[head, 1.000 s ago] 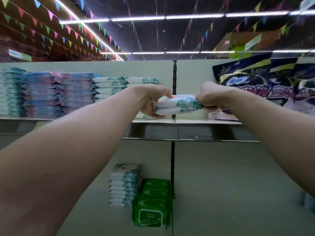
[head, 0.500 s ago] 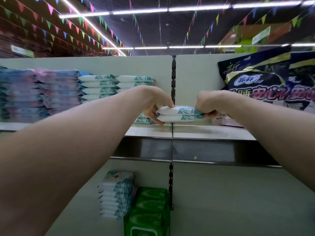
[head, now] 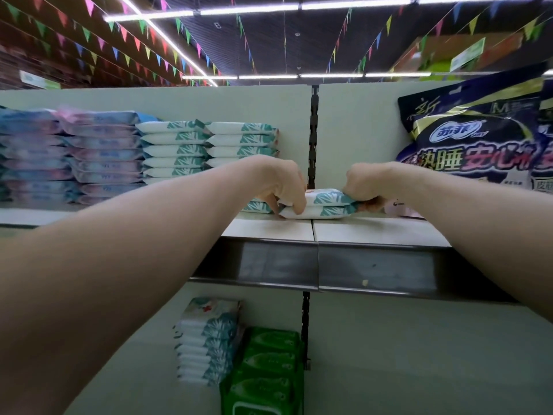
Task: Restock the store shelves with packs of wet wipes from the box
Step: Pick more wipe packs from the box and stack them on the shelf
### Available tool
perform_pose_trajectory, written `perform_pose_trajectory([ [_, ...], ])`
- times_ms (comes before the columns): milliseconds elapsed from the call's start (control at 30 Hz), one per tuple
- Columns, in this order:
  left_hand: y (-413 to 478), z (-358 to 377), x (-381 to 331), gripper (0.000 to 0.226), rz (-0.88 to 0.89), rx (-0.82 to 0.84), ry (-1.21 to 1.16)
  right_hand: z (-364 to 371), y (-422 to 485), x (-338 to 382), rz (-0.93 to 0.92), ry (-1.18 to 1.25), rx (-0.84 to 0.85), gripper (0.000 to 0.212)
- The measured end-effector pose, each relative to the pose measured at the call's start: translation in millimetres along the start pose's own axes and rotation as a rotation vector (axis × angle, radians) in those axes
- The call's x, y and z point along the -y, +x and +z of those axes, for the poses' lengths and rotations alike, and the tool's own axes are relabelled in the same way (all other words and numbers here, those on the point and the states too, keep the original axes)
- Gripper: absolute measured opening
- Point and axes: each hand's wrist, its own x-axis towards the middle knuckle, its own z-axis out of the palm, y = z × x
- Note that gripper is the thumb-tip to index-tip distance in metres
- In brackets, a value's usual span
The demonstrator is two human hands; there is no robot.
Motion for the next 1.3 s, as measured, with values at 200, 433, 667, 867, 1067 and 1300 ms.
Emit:
perform_pose_trajectory([
  [200,11.5,1.4,-0.1,0.047,-0.010,-0.022,0.279,-22.2,-14.8,-7.2,-0.068,0.253,0.256,0.051],
  [433,20.1,-1.5,4.0,0.039,0.023,-0.106,0.394,-10.1,-10.0,-4.0,-0.168,0.092,0.167,0.045],
  [667,25.9,-4.6,9.8,0.041,0.036,-0.097,0.542,5.0,11.2,-2.9,-0.227,-0.021,0.028,0.046],
  [867,30.4,-1.9,9.9,0.043,0.096,-0.161,0.614,13.3,15.4,-4.0,-0.283,-0.201,-0.081,0.040],
  [1067,34.9,-3.0,21.5,0.039,0.095,-0.180,0.514,9.0,11.9,-2.6,-0.287,-0.327,-0.200,0.056],
  [1300,33.8,-1.6,26.8,0.034,0.157,-0.203,0.550,10.5,2.0,4.9,-0.328,-0.272,-0.226,0.029],
])
